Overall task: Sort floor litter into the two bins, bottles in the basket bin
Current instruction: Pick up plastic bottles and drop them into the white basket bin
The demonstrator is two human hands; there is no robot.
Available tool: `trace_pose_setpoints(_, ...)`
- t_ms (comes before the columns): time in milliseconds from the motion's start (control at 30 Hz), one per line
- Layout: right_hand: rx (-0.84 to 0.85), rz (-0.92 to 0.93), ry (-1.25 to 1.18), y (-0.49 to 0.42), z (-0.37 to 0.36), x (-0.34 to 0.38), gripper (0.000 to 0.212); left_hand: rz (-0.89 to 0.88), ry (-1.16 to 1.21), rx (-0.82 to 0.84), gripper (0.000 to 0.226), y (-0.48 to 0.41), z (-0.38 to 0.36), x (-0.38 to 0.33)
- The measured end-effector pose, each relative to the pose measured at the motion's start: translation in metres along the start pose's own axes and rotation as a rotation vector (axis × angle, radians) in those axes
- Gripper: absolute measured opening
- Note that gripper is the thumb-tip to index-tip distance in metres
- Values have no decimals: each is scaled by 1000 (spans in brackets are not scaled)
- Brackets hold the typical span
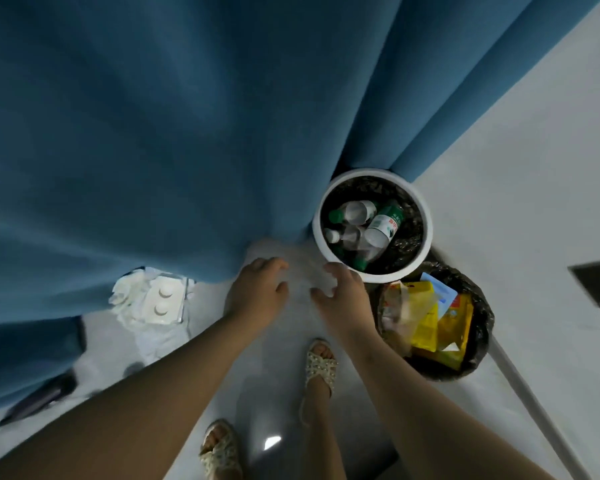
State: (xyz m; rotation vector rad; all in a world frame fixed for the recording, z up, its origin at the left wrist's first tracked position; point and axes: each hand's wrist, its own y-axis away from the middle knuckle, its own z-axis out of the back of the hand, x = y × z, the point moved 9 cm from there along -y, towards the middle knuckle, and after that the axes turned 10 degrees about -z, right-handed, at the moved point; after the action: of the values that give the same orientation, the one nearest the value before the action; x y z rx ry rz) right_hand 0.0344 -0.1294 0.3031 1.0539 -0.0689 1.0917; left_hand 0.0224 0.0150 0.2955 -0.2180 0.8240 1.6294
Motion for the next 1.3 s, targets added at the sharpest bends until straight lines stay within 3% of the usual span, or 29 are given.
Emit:
trace_pose_setpoints(367, 242, 171, 402, 134, -167, 45, 49, 228, -104, -117, 38, 187, 54, 134)
trace_pose_setpoints(667, 395, 400, 730, 189, -248, 61, 46, 509, -26, -240, 35, 298, 56, 203)
trace_pose_setpoints(967, 496, 556, 947, 237, -306, 67, 45, 714, 147, -333, 38, 377, 37, 241)
trace_pose_setpoints(1300, 546, 562, 1055, 260, -404, 38, 44, 816, 245, -279, 42, 435, -2, 335)
